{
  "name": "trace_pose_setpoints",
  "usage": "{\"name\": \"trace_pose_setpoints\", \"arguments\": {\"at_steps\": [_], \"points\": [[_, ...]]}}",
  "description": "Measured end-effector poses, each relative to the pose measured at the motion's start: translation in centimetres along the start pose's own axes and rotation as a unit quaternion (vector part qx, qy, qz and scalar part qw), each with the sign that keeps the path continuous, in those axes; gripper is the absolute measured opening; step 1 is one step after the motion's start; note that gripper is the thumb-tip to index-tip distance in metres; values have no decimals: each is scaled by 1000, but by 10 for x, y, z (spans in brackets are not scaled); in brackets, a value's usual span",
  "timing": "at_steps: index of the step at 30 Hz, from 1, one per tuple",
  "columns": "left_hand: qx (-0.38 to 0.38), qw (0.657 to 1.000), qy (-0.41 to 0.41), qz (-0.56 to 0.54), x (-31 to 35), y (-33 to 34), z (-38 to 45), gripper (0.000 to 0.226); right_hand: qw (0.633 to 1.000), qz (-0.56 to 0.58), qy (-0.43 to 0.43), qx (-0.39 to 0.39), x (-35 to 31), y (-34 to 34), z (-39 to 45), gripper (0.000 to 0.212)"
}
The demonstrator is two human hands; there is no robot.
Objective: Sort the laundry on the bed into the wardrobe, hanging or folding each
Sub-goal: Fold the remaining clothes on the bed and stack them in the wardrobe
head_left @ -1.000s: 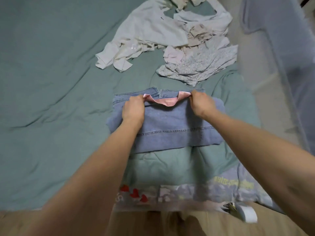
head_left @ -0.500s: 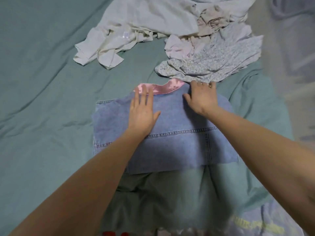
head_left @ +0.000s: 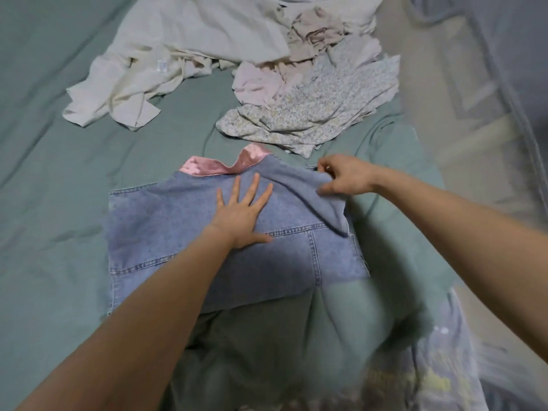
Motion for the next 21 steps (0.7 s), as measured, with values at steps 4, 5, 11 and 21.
{"name": "trace_pose_setpoints", "arguments": {"at_steps": [4,5,11,21], "points": [[-19,1000,-6,-3,-2,5,7,116,988,-12,69,136,16,-1,20,20],[-18,1000,-6,-6,-3,7,8,116,977,-46,87,189,18,4,20,24],[102,994,-3,38,-12,22,0,96,926,-121,-60,353,-13,84,-11,56],[231,959,-157,54,-52,27,-28,76,913,-162,-41,373,-19,87,-18,56]]}}
Point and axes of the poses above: each hand's wrist, its own z-axis towards the middle knuckle, its own y-axis out of the palm, x = y × z, the point moved 5 cm from there along z, towards the middle knuckle, and after that the axes turned 13 degrees about y, right-handed, at the moved point
